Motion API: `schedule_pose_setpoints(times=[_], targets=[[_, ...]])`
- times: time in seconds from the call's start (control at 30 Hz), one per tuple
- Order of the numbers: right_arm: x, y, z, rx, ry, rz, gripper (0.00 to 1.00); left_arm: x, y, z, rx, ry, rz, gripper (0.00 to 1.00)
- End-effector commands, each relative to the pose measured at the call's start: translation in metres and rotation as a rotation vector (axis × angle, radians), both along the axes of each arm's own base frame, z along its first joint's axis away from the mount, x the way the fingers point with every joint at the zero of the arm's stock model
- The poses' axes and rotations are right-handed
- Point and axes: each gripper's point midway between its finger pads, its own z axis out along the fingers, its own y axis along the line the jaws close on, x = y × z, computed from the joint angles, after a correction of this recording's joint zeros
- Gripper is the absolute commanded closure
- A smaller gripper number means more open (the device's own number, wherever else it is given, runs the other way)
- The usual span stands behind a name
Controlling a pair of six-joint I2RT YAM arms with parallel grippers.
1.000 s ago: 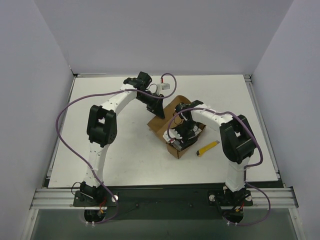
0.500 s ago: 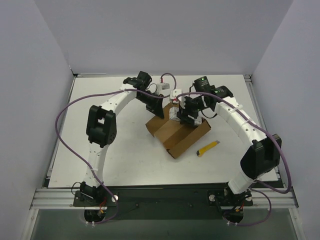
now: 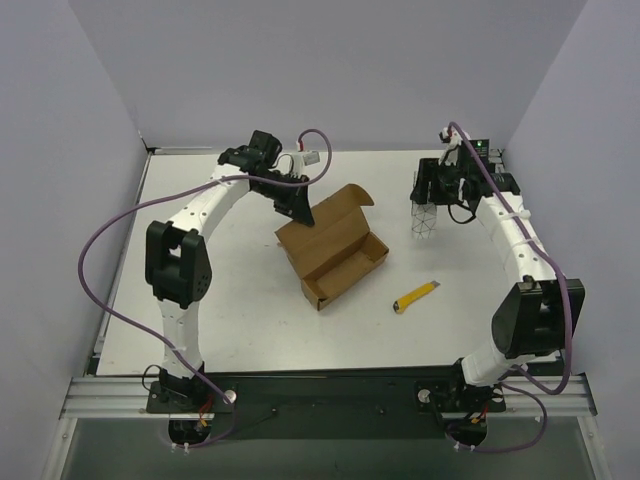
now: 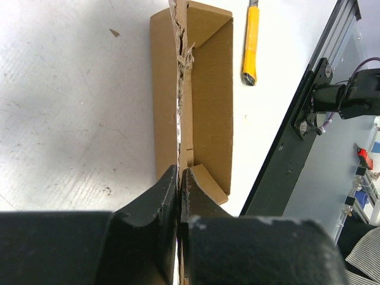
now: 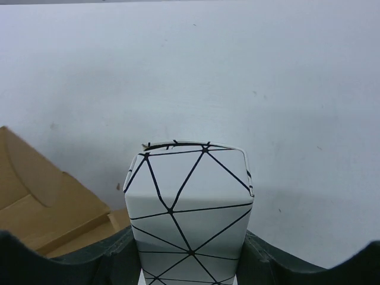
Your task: Unpack the express box
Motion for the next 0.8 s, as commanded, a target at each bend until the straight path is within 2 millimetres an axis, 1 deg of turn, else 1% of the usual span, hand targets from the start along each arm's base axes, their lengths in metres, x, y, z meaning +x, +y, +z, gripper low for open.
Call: schedule_pose_setpoints(times=[0.0,0.03,0.07,0.1,0.13,0.17,0.2,0.27,0.3,0.33,0.37,0.4,0.47,0.5,0.57,0.6,0.63,0.67,0.7,0.73,0.77], targets=[[-0.002,-0.054,-0.024,-0.051,0.076,-0.3,0.99,-0.003,0.001,0.014,-0.005,-0.036,0.022,0.89],[-0.007,-0.067,-0.039,-0.077,0.124,-0.336,0.99,-0.003,0.003,0.013,-0.001,-0.032,0.029,0.9],[-0.011,-0.084,-0.047,-0.093,0.148,-0.385,0.99,-0.004,0.004,0.011,0.007,-0.03,0.033,0.9],[-0.017,-0.095,-0.064,-0.111,0.195,-0.411,0.99,-0.005,0.005,0.007,0.013,-0.017,0.035,0.9],[-0.02,-0.111,-0.07,-0.121,0.214,-0.451,0.99,-0.006,0.006,0.006,0.015,-0.016,0.035,0.9],[-0.024,-0.12,-0.077,-0.13,0.233,-0.467,0.99,-0.006,0.006,0.005,0.017,-0.017,0.037,0.9],[-0.028,-0.126,-0.089,-0.143,0.266,-0.475,0.99,-0.006,0.008,0.002,0.03,-0.018,0.043,0.9],[-0.034,-0.142,-0.1,-0.168,0.298,-0.504,0.99,-0.004,0.01,-0.002,0.048,-0.015,0.056,0.87],[-0.037,-0.145,-0.111,-0.172,0.326,-0.511,0.99,-0.002,0.012,-0.005,0.063,-0.017,0.065,0.87],[-0.037,-0.147,-0.114,-0.17,0.328,-0.516,0.96,-0.001,0.012,-0.005,0.066,-0.018,0.066,0.85],[-0.038,-0.147,-0.116,-0.169,0.335,-0.516,0.87,-0.001,0.011,-0.005,0.064,-0.016,0.066,0.82],[-0.037,-0.147,-0.12,-0.168,0.344,-0.513,0.66,0.0,0.011,-0.004,0.064,-0.02,0.067,0.8],[-0.033,-0.144,-0.119,-0.157,0.339,-0.492,0.55,0.0,0.011,-0.001,0.059,-0.028,0.064,0.76],[-0.031,-0.145,-0.12,-0.159,0.339,-0.486,0.4,0.0,0.011,0.0,0.057,-0.03,0.063,0.74],[-0.026,-0.148,-0.113,-0.182,0.33,-0.475,0.26,-0.001,0.009,0.004,0.044,-0.036,0.052,0.72],[-0.025,-0.151,-0.11,-0.197,0.329,-0.471,0.06,-0.001,0.009,0.006,0.038,-0.038,0.048,0.69],[-0.027,-0.152,-0.106,-0.209,0.341,-0.465,0.02,-0.003,0.007,0.009,0.016,-0.032,0.037,0.68],[-0.02,-0.155,-0.094,-0.217,0.319,-0.456,0.02,-0.005,0.004,0.015,-0.007,-0.035,0.025,0.66],[-0.025,-0.155,-0.09,-0.224,0.345,-0.447,0.02,-0.006,0.002,0.019,-0.026,-0.038,0.014,0.62],[-0.024,-0.155,-0.084,-0.225,0.342,-0.443,0.01,-0.008,0.0,0.022,-0.044,-0.035,0.005,0.61],[-0.017,-0.153,-0.069,-0.22,0.311,-0.425,0.01,-0.01,-0.004,0.03,-0.078,-0.036,-0.011,0.59]])
